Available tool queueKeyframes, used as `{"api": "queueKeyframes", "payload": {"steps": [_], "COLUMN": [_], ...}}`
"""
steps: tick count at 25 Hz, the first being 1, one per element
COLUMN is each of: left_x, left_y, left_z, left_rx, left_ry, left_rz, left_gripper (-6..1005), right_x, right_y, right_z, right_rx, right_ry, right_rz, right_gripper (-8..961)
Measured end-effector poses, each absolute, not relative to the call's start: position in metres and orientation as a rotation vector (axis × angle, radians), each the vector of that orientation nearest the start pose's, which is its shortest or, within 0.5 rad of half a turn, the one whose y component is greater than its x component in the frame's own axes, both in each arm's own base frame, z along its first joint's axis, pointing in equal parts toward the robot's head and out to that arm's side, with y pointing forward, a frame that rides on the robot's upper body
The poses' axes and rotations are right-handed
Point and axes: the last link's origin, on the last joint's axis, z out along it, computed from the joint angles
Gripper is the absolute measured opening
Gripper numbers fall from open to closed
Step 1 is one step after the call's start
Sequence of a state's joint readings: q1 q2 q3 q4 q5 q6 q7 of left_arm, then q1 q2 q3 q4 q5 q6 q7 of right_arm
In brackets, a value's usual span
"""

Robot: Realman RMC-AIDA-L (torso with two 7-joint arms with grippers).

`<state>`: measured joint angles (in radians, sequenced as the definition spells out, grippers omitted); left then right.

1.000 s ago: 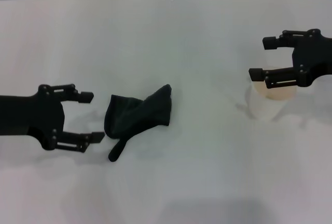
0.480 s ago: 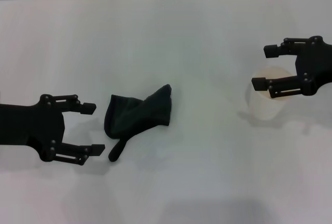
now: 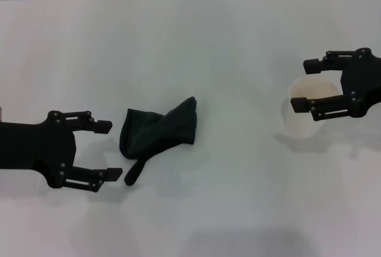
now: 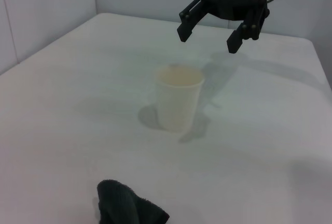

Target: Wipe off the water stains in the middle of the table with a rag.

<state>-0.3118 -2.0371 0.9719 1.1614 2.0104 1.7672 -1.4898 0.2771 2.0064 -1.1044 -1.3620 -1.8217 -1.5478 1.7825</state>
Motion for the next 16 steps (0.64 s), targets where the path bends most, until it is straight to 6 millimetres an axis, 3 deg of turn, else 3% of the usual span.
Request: {"api": "queueKeyframes", "payload": {"steps": [16], "left_x": [-0.2552], "left_y": [0.2809], "left_z": [0.0418], "left_rx": [-2.971], "left_ry": [-0.314], "left_rz": [-0.355], "left_gripper": [888], "right_x": [0.2131], "right_y": [0.3115], "right_z": [0.0669], "right_rx": [-2.760], "right_ry": [0.410], "right_rz": [0.432], "right_gripper": [843]}}
